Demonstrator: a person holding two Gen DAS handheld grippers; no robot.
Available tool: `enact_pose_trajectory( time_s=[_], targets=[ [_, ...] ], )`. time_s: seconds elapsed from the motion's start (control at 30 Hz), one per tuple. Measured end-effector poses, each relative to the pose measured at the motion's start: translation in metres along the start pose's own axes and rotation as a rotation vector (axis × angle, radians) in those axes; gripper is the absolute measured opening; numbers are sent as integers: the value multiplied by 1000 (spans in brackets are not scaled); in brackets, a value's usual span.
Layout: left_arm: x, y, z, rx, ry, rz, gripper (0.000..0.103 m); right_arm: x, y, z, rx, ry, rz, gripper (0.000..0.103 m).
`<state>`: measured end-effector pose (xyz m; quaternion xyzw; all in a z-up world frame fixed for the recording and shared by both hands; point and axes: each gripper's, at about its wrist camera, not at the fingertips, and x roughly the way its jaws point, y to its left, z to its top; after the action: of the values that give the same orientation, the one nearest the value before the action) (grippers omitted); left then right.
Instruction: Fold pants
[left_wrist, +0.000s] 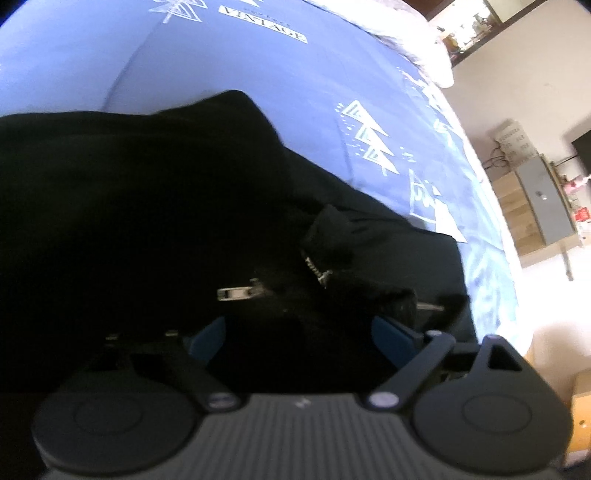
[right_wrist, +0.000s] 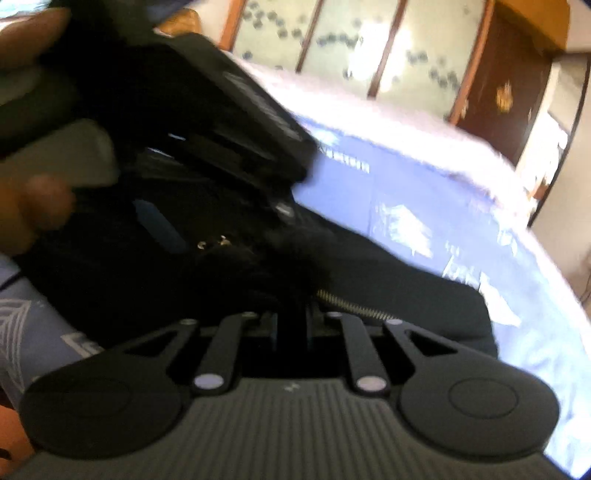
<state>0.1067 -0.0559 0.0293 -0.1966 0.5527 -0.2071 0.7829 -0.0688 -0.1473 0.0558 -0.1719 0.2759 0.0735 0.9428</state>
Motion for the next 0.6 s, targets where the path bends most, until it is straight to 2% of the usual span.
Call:
enact_pose_trajectory(
  time_s=[0.03,0.07,0.13,0.2,0.27,0.3,0.33,0.4,0.5,0.6],
  targets=[
    [3,0,1,-7,5,-7,89,-1,3,-1,-13,-1,4,23],
    [5,0,2,-13,7,-6,88,0,4,-3,-14,11,19,37],
    [5,0,4,-11,-1,9,79,-1,2,-6,4,31,101,50],
    [4,-3,4,15,-15,17,64,-11,0,-8,15,-3,129,51],
    [2,-1,4,2,-15,12,62,-16,-6,-9,47,-4,149,50],
    [0,3,4,-30,-14,-8,62,-17,-13,-9,81,-3,156,50],
    [-2,8,3,-64,-10,-24,72,-16,-19,-8,112,-1,162,50],
    [-6,16,3,-121,-10,-46,84,-16,-16,-3,114,1,167,51],
    [-12,21,3,-129,-32,-45,92,-17,4,1,11,-18,197,55],
    [-13,19,1,-119,-23,-46,92,-19,33,1,-129,-45,183,60]
  ],
)
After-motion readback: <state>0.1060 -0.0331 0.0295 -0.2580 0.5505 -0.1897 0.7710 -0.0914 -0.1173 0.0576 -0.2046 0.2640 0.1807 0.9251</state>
